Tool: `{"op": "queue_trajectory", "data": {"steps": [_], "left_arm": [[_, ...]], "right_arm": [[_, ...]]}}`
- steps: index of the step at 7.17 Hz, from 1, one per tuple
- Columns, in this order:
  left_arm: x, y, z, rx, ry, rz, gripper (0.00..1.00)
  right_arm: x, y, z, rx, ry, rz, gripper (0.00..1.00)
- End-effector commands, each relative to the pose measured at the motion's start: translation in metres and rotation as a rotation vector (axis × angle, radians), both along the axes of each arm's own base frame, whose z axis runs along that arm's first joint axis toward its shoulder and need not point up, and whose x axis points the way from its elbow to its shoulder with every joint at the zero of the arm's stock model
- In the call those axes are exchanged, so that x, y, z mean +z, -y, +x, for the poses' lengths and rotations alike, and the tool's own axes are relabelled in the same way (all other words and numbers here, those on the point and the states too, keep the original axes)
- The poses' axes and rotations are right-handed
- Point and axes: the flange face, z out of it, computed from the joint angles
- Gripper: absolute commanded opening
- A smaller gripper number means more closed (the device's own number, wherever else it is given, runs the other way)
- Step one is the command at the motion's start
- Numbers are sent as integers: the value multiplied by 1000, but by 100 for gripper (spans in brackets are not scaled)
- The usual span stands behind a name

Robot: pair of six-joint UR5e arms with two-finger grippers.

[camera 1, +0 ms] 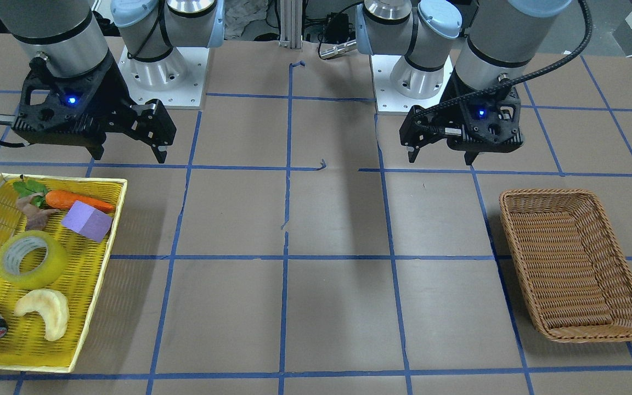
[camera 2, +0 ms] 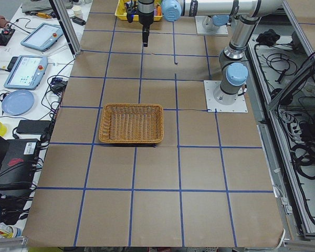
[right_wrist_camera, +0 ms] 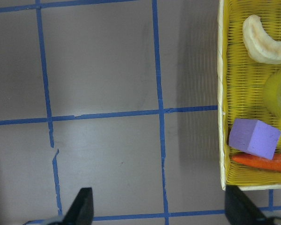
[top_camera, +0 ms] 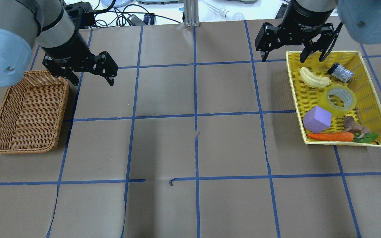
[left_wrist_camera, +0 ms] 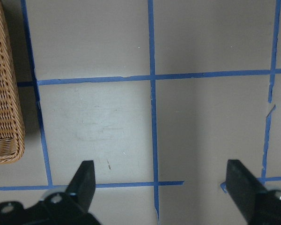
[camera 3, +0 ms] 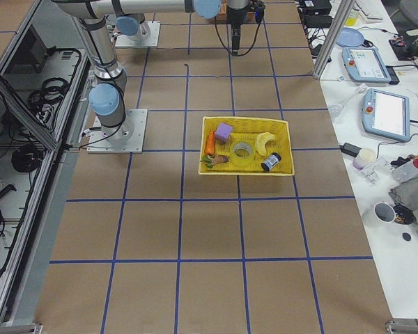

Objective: Transfer tape with both arms

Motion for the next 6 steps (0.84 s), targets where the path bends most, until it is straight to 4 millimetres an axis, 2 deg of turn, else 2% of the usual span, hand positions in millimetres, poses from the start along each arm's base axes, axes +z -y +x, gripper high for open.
{"op": "queue_trajectory", "data": {"steps": [1, 2, 3, 4, 6], "left_arm": [[-1, 0, 0, 0, 3, 1, 100], [-1, 0, 0, 0, 3, 1, 100], [-1, 0, 1, 2, 3, 1, 100], [-1, 0, 2, 3, 3, 1, 100], [-1, 1, 3, 6, 3, 1, 100]], "right_arm": [[-3, 6, -4, 0, 3, 0, 100], [-1, 9, -6, -8, 12, -10, 100], [10, 10, -4, -14, 13, -30, 100], [9, 11, -6, -12, 1, -22, 100], [-9, 22, -6, -2, 0, -18, 100]]}}
